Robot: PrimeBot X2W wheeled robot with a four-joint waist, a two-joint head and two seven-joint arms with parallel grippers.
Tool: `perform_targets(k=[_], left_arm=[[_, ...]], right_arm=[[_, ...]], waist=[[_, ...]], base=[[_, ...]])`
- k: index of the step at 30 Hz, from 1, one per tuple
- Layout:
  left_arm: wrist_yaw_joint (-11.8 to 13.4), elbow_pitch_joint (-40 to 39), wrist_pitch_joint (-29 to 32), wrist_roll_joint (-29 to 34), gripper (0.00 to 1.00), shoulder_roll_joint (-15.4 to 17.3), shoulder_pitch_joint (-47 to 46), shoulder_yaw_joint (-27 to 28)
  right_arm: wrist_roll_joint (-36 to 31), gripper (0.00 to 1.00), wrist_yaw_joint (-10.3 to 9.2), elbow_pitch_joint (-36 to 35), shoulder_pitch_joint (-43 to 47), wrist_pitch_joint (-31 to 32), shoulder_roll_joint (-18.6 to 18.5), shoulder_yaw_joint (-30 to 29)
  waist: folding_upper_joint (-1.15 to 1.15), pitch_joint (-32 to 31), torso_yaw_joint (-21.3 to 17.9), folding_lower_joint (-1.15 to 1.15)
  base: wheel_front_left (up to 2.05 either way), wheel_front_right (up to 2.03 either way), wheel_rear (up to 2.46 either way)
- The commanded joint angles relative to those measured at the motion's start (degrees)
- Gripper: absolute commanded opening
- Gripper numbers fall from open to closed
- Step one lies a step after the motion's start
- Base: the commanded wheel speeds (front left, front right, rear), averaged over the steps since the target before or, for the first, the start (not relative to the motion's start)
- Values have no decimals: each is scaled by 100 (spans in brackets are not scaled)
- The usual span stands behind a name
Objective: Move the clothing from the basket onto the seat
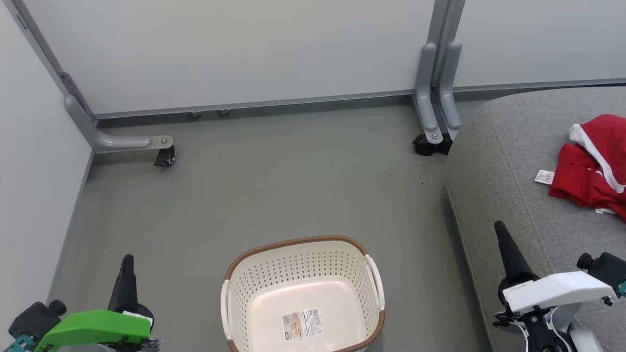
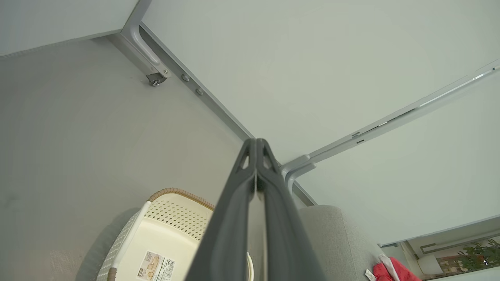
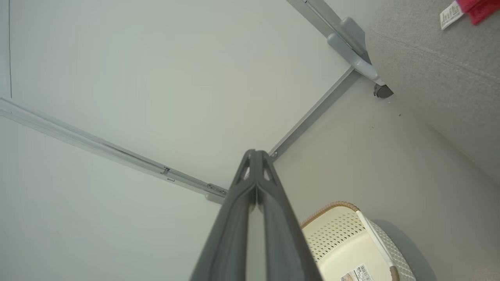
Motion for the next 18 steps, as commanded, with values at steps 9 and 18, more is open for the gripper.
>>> perform_targets(k=[9,18], left_arm=[[-57,-78,169,-643,0,-46,-230,115],[-68,-86,296,-1115,0,-96,-291,178]], right_arm=[[710,0,1,108,-235,79,-43,-67],[1228,0,1,232,-309,138,-42,-115]], waist=[[0,16,13,0],[0,30,24,0]], base=[[0,0,0],[0,0,0]])
